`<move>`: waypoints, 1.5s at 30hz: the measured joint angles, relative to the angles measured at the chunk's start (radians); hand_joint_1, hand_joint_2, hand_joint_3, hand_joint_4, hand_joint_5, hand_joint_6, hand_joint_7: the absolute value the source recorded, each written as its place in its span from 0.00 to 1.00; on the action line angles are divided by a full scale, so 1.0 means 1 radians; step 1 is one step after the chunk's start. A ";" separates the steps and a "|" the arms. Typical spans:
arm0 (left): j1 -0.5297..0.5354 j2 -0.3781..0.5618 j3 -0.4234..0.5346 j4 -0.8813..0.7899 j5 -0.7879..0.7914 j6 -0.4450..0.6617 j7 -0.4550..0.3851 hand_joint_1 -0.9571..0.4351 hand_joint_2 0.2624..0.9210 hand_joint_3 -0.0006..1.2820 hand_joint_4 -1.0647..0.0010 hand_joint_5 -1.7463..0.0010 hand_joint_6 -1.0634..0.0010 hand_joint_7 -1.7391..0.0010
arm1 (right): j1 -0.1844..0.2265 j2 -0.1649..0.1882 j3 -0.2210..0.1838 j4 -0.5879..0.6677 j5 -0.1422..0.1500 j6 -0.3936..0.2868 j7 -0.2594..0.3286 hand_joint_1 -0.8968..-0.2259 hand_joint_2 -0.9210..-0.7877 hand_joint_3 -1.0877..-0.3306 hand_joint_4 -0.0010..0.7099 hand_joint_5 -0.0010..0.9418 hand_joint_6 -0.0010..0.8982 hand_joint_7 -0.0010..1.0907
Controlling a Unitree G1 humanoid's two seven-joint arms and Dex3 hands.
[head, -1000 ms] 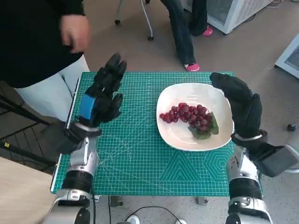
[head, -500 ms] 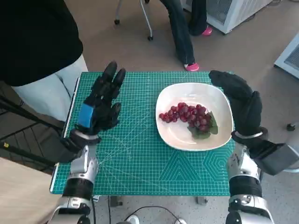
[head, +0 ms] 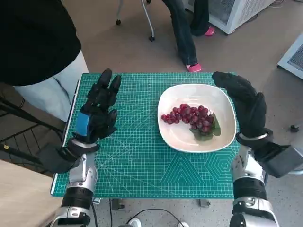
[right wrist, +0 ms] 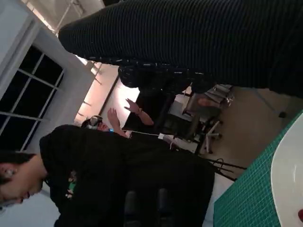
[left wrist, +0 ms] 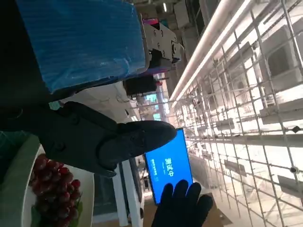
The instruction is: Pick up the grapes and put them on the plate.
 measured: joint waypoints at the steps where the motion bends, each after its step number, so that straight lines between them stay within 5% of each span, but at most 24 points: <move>1: 0.002 0.000 0.000 -0.002 0.000 0.000 0.000 0.27 1.00 0.45 0.86 1.00 0.83 0.99 | -0.001 0.000 0.000 0.002 0.000 0.000 0.000 0.57 0.00 0.74 0.50 0.00 0.37 0.01; 15: 0.043 -0.009 -0.002 -0.073 0.002 0.010 0.029 0.32 1.00 0.39 0.85 1.00 0.82 0.99 | -0.012 0.000 -0.006 0.021 0.001 -0.001 0.013 0.58 0.00 0.74 0.49 0.00 0.37 0.01; 29: 0.093 -0.021 -0.012 -0.145 0.004 0.050 0.049 0.44 1.00 0.21 0.81 0.99 0.79 0.99 | 0.000 0.000 -0.020 0.009 0.004 -0.004 0.039 0.58 0.00 0.72 0.48 0.00 0.36 0.00; 45: 0.116 -0.028 -0.024 -0.188 0.091 0.029 0.162 0.64 1.00 0.30 0.71 0.98 0.74 0.98 | 0.003 -0.003 -0.020 0.007 0.001 -0.004 0.042 0.58 0.00 0.71 0.48 0.00 0.36 0.00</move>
